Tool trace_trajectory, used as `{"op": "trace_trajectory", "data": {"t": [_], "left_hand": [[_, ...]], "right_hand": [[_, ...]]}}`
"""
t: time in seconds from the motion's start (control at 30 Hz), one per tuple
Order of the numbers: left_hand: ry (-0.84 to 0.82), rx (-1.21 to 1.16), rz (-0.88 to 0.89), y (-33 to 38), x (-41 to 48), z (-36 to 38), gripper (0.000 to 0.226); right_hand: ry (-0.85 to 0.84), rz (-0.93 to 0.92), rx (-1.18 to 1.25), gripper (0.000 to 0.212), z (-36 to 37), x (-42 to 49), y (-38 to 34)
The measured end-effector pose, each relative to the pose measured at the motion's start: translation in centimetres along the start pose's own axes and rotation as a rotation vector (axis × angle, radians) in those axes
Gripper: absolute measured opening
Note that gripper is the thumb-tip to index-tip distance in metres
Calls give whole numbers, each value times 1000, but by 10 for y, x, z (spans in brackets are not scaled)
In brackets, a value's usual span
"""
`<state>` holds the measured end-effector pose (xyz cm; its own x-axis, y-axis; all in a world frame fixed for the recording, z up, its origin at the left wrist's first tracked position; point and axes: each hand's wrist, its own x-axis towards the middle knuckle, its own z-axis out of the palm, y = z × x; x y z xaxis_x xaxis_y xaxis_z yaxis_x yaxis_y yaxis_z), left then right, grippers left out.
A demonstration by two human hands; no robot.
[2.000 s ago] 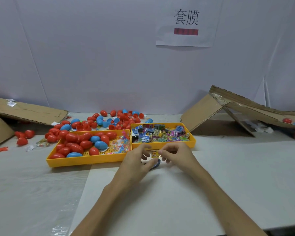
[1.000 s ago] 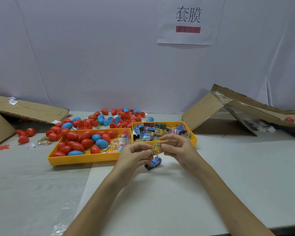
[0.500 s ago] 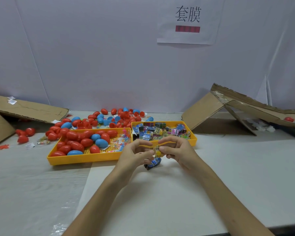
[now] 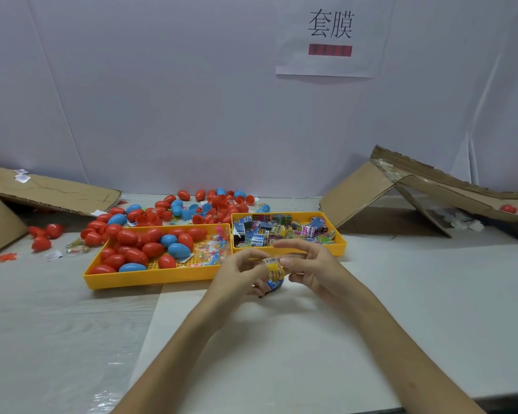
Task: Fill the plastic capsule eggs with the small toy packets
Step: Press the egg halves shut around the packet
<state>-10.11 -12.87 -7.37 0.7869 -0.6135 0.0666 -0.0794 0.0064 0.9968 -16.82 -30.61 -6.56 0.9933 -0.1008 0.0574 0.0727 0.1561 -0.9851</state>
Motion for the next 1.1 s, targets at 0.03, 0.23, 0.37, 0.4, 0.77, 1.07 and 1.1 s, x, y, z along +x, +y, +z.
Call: {"op": "trace_trajectory", "data": {"t": [0.03,0.23,0.37,0.4,0.77,1.07,1.1], "left_hand": [[7,-14,-2,0,0,-1,17],[-27,4,-17,1,0,-2,23],[-43,-98,-45,2,0,-2,20],[-48,-118,-51,2,0,-3,20],[-37,-115,-38,1,-1,-1,10],[-13,-60,-20,2,0,2,11],[-7,-57,-9,2,1,2,11]], "right_hand": [[-10,4,10,34,0,0,0],[-22,-6,48,38,-1,0,0],[-64,-48,71,47,-3,0,0],[-75,-57,67,50,-2,0,0],[-35,-97,42,44,0,1,3],[27,-106,42,37,2,1,2],[34,-106,48,35,2,1,2]]}}
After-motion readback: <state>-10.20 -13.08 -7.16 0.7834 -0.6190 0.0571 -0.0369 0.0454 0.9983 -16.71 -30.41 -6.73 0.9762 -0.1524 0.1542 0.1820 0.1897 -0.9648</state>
